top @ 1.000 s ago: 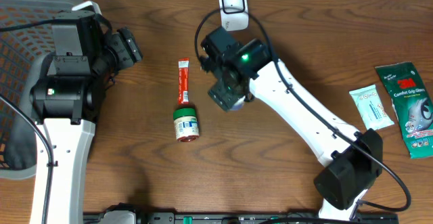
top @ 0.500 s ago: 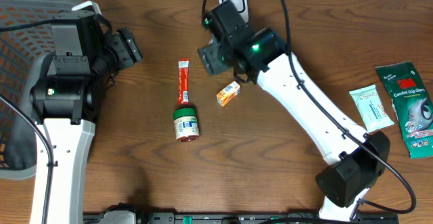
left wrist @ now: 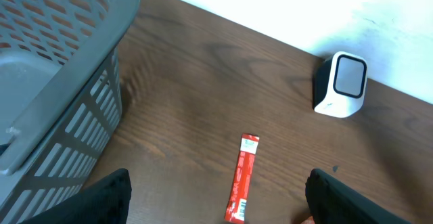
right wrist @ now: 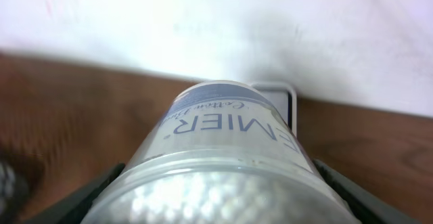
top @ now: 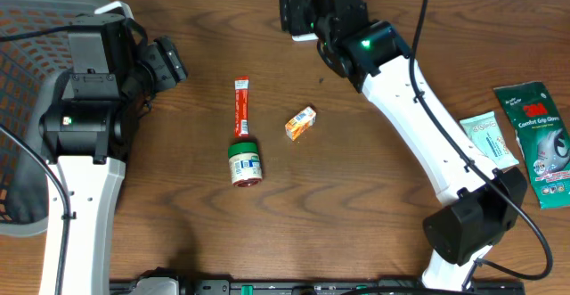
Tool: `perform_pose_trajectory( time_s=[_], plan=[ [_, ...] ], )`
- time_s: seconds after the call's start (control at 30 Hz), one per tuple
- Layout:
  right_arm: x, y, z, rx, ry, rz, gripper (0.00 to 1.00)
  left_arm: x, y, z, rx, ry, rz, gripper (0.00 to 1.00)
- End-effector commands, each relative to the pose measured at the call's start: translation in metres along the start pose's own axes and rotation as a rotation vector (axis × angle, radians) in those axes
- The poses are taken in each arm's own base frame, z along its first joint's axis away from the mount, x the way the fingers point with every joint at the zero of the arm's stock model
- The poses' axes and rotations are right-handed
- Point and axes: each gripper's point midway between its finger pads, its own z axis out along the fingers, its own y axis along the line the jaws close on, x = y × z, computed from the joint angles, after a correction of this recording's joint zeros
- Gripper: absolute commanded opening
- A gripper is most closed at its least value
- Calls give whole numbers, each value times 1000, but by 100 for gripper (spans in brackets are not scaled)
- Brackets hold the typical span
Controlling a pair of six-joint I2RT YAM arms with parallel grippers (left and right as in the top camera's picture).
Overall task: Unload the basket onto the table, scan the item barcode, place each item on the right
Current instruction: 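Carry the tub up to the white scanner and hold it there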
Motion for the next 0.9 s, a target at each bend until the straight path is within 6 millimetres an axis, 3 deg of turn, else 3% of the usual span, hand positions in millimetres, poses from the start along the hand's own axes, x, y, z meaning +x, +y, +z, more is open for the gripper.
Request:
perform_pose_trajectory(
  time_s=[0.0,0.43,0.63,0.87],
  plan=[
    [-7,-13,20,24,-41,105,48,-1,1,-1,-1,-1,10,82],
    [-10,-47,113,27,-246,163,49,-1,1,-1,-1,-2,10,82],
    [-4,-55,141,15,-326,178,49,-1,1,-1,-1,-2,10,82],
    [21,-60,168,15,-330,179,49,-1,1,-1,-1,-2,10,82]
  ],
)
